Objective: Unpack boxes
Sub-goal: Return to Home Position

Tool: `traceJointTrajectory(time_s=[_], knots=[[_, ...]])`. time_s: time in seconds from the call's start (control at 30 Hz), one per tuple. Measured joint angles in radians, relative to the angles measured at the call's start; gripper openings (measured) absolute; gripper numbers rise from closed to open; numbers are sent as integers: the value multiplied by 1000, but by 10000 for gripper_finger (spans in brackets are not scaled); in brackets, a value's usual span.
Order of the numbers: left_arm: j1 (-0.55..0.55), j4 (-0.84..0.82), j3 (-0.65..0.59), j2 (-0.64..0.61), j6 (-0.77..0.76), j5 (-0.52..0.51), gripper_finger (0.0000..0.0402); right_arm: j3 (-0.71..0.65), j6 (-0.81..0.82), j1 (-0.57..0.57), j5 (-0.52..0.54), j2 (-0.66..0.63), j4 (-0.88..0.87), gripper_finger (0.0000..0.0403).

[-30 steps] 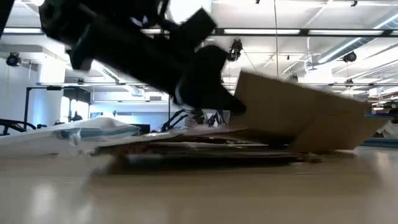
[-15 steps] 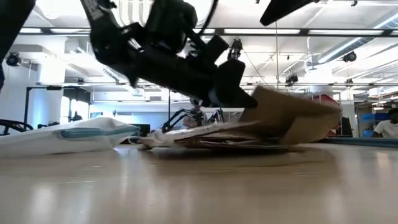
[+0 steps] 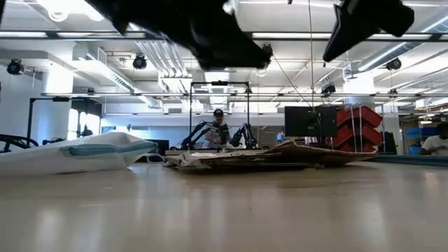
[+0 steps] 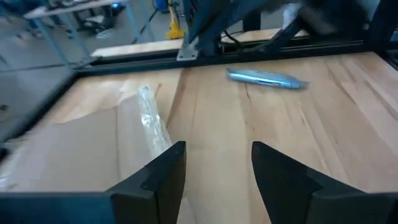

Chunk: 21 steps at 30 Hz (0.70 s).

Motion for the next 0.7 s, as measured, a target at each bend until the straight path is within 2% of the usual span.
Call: traceJointTrajectory(time_s=[0.2, 0.4, 0.47, 0.6, 0.67, 0.7], knots=[[-151, -14, -144, -201, -29, -225, 159, -108, 20, -8, 38, 0, 99, 13], [-185, -28, -390, -385, -242, -358, 156, -280, -129, -40, 23, -1, 386, 13], [-183, -19, -460, -434, -300, -433, 156, -338, -217, -63, -49, -4, 502, 13], [-181, -14, -564, -507, -337, -645, 155, -429, -399, -124, -269, -40, 712, 13], [-179, -5, -597, -536, -339, -695, 155, -479, -476, -155, -310, -80, 792, 13], [-172, -2, -612, -546, -341, -683, 155, -506, -507, -172, -317, -106, 837, 13]])
